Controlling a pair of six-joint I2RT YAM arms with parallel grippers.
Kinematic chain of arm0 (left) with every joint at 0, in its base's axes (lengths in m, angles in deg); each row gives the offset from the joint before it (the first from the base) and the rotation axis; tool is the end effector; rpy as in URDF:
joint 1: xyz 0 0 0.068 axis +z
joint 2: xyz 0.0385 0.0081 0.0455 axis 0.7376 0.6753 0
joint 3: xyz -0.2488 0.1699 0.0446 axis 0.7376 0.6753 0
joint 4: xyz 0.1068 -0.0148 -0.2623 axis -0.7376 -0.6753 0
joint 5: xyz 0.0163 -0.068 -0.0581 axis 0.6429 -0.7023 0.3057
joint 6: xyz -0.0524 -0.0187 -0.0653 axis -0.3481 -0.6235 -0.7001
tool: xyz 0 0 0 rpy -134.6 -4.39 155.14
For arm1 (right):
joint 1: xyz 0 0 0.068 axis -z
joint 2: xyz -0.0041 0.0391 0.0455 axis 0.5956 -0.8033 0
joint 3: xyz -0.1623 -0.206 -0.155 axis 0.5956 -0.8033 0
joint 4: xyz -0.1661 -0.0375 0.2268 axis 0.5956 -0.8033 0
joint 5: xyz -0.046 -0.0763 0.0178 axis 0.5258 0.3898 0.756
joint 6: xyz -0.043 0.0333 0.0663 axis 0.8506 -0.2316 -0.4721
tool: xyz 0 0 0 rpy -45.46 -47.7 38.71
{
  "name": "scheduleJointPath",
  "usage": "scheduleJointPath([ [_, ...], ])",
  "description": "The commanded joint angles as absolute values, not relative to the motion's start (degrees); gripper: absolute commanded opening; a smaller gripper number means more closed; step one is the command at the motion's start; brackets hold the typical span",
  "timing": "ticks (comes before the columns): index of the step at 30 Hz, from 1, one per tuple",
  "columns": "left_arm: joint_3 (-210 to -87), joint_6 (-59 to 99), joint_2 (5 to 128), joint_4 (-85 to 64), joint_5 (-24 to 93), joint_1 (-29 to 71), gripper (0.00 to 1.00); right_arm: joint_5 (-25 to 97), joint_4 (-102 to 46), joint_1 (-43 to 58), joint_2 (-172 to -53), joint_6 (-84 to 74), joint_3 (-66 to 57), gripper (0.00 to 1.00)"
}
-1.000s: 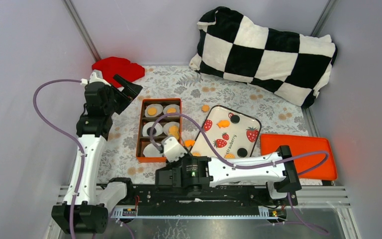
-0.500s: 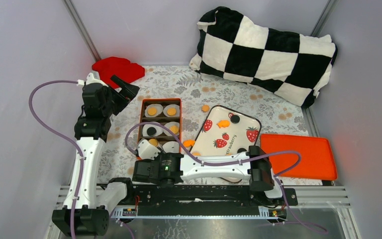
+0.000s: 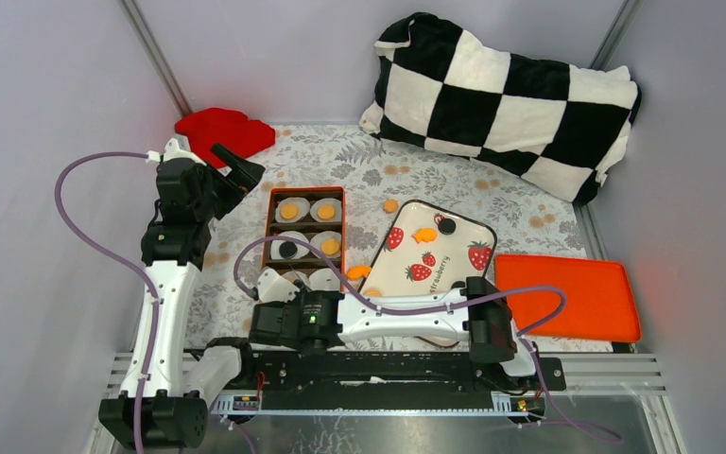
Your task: Pack the cookies
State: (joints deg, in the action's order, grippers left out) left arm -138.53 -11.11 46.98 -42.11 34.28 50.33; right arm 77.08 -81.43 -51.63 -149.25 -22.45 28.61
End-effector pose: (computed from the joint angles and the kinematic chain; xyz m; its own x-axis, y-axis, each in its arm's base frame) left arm 0.2499 0.0011 0.3909 -0.3425 -0.6874 -0.6405 -0.1983 0.7192 -0.6658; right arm 0.0571 0.4935 0.2723 -0.3686 -0.6962 -0.6161 -0.7422 0.6194 -0.2560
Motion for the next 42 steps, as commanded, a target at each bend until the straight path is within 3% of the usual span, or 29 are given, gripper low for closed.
scheduleJointPath([
  [1,-138.62,-9.63,46.11,-41.60,33.83,50.98,0.99,77.26,-80.74,-51.56,-146.71,-23.36,27.88,0.51],
  [4,-138.52,-9.77,46.01,-41.23,33.08,50.98,0.99,77.88,-80.33,-51.53,-145.68,-23.86,27.11,0.51],
  [9,-138.55,-9.81,46.01,-40.83,32.35,50.96,0.99,80.32,-81.30,-51.58,-142.20,-25.63,26.60,0.41],
  [21,-138.01,-10.60,46.01,-39.11,29.50,50.89,0.99,88.06,-98.43,-54.78,-127.62,-42.17,20.13,0.42],
  [29,-136.84,-11.48,46.59,-37.64,26.79,50.46,0.99,81.32,-104.29,-59.47,-118.03,-61.35,1.70,0.42],
  [42,-135.94,-12.33,45.22,-37.60,25.18,49.07,0.99,74.63,-110.99,-66.82,-114.65,-82.01,-8.27,0.43],
])
